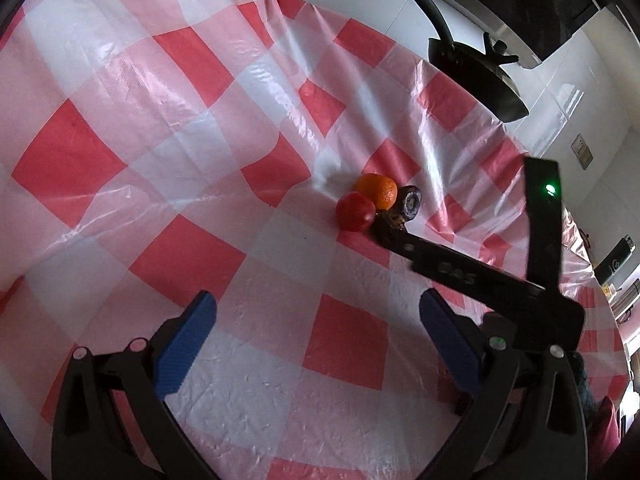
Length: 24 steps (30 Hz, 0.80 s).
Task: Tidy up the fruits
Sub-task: 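Grasp a dark brown plum with the right tool, then grasp the mandarin with the left tool while the right tool holds the plum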
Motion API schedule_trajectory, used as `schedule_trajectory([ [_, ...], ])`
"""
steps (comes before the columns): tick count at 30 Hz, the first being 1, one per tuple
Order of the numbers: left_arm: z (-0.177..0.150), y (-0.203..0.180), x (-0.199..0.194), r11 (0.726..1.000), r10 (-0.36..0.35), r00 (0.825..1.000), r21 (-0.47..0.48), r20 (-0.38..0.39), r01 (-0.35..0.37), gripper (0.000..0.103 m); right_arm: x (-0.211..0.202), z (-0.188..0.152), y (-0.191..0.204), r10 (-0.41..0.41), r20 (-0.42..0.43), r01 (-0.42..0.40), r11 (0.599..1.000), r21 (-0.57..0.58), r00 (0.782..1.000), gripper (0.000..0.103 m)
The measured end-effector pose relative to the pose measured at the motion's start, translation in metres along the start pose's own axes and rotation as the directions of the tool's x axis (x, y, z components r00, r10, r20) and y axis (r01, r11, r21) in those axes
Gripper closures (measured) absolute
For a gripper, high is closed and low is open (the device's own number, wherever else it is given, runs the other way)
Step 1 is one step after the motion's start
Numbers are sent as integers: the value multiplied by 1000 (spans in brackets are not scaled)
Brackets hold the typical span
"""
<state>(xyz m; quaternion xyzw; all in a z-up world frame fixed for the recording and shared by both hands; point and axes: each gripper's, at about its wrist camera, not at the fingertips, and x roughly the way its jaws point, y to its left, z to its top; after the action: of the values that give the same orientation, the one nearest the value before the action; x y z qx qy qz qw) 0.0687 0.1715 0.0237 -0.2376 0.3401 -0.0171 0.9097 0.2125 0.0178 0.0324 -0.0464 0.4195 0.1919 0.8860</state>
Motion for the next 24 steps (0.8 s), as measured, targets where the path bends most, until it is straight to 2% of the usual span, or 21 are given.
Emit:
schedule_trajectory([
  [2,0,0,0,1000,-1,1000,0,0,1,2,11,6,9,-34,-28,34,999,-33,999,37],
  [4,0,0,0,1000,1,1000,1,-1,-1,2,18,12,12,-57,-36,55,997,-45,998,41],
  [6,0,1,0,1000,1,1000,-2,0,-1,2,21,16,15,-55,-34,54,997,-49,998,48],
  [7,0,1,0,1000,3,1000,-5,0,-3,2,20,17,17,-48,-24,47,997,-60,999,63],
  [9,0,2,0,1000,4,1000,-8,0,-4,2,12,14,16,-46,-11,46,998,-43,999,63],
  [11,-1,2,0,1000,6,1000,-9,1,-6,2,-8,2,6,-21,14,21,999,29,1000,63],
  [14,0,2,-1,1000,6,1000,-9,1,-6,2,-42,-26,-18,-49,68,38,988,151,996,63],
  [19,0,1,0,1000,8,1000,-5,-2,-8,2,-75,-63,-64,-150,114,105,939,329,982,63],
  [22,1,0,1,1000,8,1000,2,-8,-8,2,-74,-69,-99,-131,121,64,894,443,984,63],
  [24,0,-2,2,1000,4,1000,15,-16,-4,2,-74,-71,-107,-107,130,34,883,468,986,63],
])
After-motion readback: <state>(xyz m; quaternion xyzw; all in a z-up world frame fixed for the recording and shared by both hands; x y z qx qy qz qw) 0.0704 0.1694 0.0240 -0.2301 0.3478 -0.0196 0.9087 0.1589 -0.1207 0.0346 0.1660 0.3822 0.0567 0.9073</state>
